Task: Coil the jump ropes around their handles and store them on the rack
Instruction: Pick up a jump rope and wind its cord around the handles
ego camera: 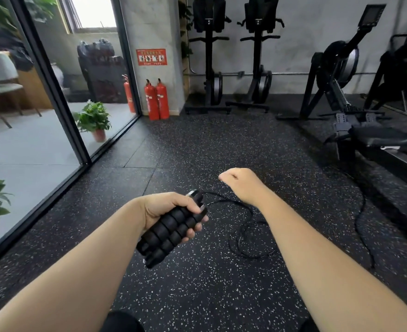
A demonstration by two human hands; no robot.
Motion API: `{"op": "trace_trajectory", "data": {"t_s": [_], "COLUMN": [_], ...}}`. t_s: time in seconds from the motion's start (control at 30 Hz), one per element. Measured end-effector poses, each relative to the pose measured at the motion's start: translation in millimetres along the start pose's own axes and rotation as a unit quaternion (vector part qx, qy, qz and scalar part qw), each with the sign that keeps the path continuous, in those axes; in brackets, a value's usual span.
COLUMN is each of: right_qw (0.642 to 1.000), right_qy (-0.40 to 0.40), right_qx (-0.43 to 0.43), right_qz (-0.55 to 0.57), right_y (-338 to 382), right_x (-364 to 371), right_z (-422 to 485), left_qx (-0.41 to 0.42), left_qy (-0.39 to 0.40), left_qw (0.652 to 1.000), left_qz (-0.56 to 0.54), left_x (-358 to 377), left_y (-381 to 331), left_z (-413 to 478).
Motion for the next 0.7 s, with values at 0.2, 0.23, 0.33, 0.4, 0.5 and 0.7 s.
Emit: {"op": "trace_trajectory", "data": {"t_s": [0.2, 0.23, 0.33, 0.4, 0.5, 0.7], "right_qw": [0.994, 0.998, 0.999, 0.997, 0.994, 0.982], "right_qy": [0.056, 0.032, -0.041, -0.072, -0.107, -0.189], "right_qx": [0.025, 0.021, -0.002, -0.013, -0.024, -0.019], "right_qz": [0.086, 0.052, -0.026, -0.037, -0.031, -0.005], "right_y": [-12, -16, -17, -16, -17, -24], "right_x": [34, 31, 21, 15, 9, 3], "right_z": [-10, -9, -5, -2, 1, -1], "left_qx": [0.024, 0.025, 0.034, 0.045, 0.053, 0.031], "left_qy": [0.047, 0.051, 0.074, 0.093, 0.101, 0.102], "left_qw": [0.998, 0.997, 0.994, 0.991, 0.988, 0.99], "left_qz": [-0.046, -0.046, -0.068, -0.085, -0.103, -0.095], "left_x": [8, 8, 12, 17, 20, 25], "left_y": [7, 9, 13, 14, 12, 12], "left_z": [10, 11, 16, 20, 25, 32]}}
Point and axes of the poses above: each hand's wrist, its own z-axis towards the middle knuckle, its own x-axis out of the palm, y = z × x, the point moved 5 cm from there along z, towards the middle knuckle, and after that the axes turned 2 degrees about -x, right-handed, at the moved point
